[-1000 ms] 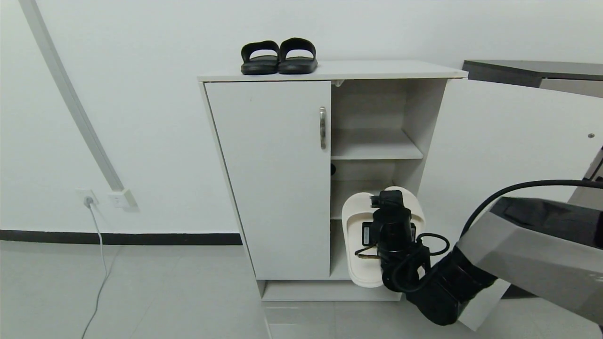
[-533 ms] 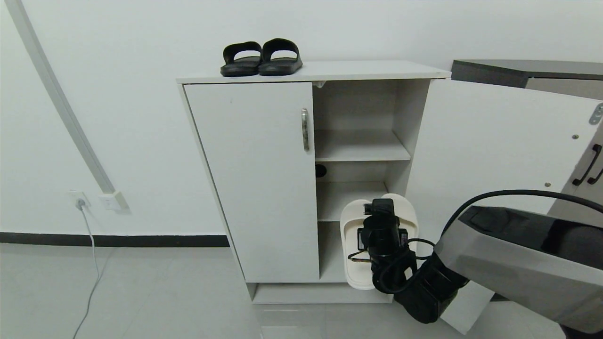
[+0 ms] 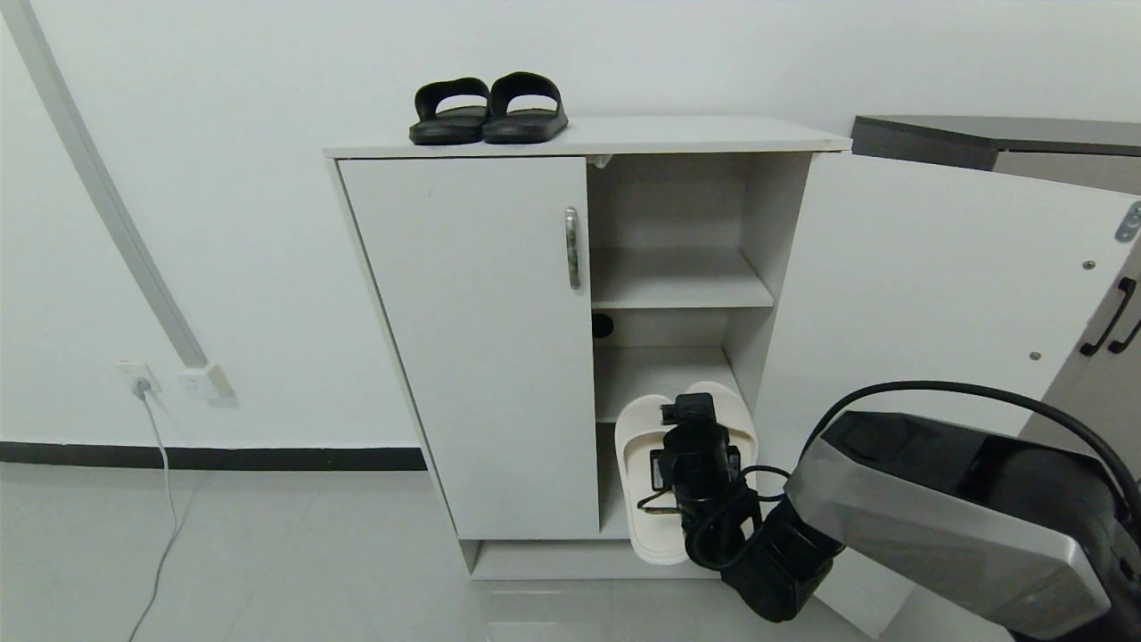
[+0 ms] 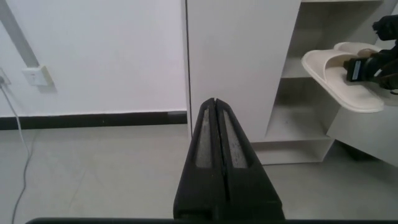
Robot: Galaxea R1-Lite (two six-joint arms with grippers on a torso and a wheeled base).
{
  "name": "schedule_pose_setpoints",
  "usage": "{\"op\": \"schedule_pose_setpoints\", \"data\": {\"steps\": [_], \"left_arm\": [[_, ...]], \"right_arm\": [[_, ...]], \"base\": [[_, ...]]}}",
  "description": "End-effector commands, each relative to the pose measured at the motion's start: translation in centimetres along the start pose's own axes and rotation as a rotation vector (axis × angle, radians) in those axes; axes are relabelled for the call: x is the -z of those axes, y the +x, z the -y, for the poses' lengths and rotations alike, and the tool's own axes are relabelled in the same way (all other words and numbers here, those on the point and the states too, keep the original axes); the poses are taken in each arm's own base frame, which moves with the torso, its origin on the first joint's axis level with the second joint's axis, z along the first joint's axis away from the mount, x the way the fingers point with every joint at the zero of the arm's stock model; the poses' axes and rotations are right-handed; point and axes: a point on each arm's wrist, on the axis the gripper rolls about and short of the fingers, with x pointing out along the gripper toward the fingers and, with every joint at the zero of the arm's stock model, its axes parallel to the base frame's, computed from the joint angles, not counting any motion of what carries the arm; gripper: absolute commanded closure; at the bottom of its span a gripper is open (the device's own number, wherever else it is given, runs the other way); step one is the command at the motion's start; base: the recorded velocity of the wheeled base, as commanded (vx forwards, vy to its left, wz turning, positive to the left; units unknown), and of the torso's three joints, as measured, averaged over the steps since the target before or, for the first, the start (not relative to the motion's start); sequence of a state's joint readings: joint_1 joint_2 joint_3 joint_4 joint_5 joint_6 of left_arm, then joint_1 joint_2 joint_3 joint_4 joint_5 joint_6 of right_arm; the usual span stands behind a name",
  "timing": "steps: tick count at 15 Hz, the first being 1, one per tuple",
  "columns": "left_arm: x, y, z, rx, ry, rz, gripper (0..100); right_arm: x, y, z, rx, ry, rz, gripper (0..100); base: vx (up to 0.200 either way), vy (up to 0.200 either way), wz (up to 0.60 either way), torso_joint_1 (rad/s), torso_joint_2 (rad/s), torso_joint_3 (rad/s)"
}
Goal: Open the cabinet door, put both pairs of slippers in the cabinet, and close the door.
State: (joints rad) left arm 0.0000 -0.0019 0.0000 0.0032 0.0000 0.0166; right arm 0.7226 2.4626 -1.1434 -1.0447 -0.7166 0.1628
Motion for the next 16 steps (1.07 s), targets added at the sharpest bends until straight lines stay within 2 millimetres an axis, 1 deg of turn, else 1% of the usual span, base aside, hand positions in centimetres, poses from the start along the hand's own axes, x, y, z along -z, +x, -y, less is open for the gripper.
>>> {"op": "schedule_pose_setpoints", "data": {"steps": [1, 4, 13, 16], "left_arm": [[-0.01, 0.01, 0.00, 0.000, 0.000, -0.002, 100], [-0.01, 0.01, 0.00, 0.002, 0.000, -0.002, 100], [-0.01, 0.03, 0.01, 0.003, 0.000, -0.003, 100], [-0.01, 0.01, 0.00, 0.002, 0.000, -0.002, 100]], "right_arm": [[0.51, 0.04, -0.24, -0.011, 0.000, -0.008, 100], [0.96, 0.19, -0.30, -0.011, -0.003, -0.016, 100], [1.02, 0.11, -0.31, -0.013, -0.001, -0.015, 100], [0.93, 0.06, -0.37, -0.015, 0.030, 0.027, 100]], "base": [[0.000, 0.000, 0.00, 0.000, 0.00, 0.000], [0.000, 0.000, 0.00, 0.001, 0.00, -0.027], [0.000, 0.000, 0.00, 0.004, 0.00, -0.184], [0.000, 0.000, 0.00, -0.002, 0.00, -0.075]]}}
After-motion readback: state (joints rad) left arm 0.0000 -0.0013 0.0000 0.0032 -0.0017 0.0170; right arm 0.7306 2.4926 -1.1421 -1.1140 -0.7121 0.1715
